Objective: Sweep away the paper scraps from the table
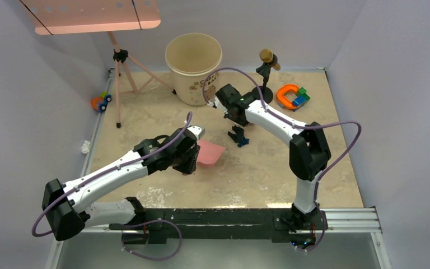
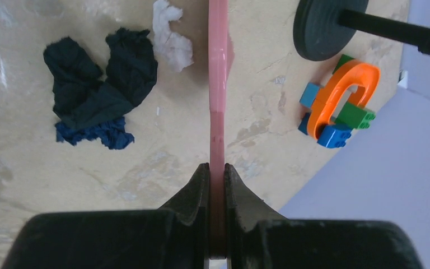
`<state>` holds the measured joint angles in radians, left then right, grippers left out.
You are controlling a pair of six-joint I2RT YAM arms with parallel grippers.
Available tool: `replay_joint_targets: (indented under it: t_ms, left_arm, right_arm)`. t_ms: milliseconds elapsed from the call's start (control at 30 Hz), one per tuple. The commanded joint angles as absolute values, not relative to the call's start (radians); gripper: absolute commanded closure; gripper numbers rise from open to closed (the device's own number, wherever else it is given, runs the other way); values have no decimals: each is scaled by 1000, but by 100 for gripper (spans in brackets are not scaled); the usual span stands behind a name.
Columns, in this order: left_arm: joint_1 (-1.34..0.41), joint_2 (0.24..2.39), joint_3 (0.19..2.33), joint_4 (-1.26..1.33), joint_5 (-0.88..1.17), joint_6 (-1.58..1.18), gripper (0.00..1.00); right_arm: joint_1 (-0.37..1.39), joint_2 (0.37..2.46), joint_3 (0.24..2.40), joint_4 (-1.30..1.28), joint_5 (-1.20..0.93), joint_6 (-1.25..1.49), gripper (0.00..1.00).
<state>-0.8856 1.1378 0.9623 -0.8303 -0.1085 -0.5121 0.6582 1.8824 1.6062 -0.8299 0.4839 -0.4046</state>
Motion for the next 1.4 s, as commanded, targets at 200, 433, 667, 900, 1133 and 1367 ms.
replay_joint_targets:
  t_ms: [200,433,667,900,1133,1367]
  left_arm:
    - [-893,1155,902,-712,-157,-535,100]
    - [-894,1170,857,-629,-153,-525,100]
    - [-911,1201,780,-488,-132,-492,100]
    - [-920,1293,796,-420,-103,-405,100]
    - [-919,1356,824,-417,-98,-349,100]
    - [-919,1423,861,-433,-81,-322,100]
  right_arm:
    - [799,1853,1597,-919,375,-602,100]
    - [780,1821,1633,-1002,466,-456,100]
    - [724,1801,1691,-1049,543,-343,100]
    - [723,1865,1708,-1161,549,-178,100]
    - [742,1900,1737,-1177,481,-145,100]
    - [765,1903,1788,-1180,259,-93,100]
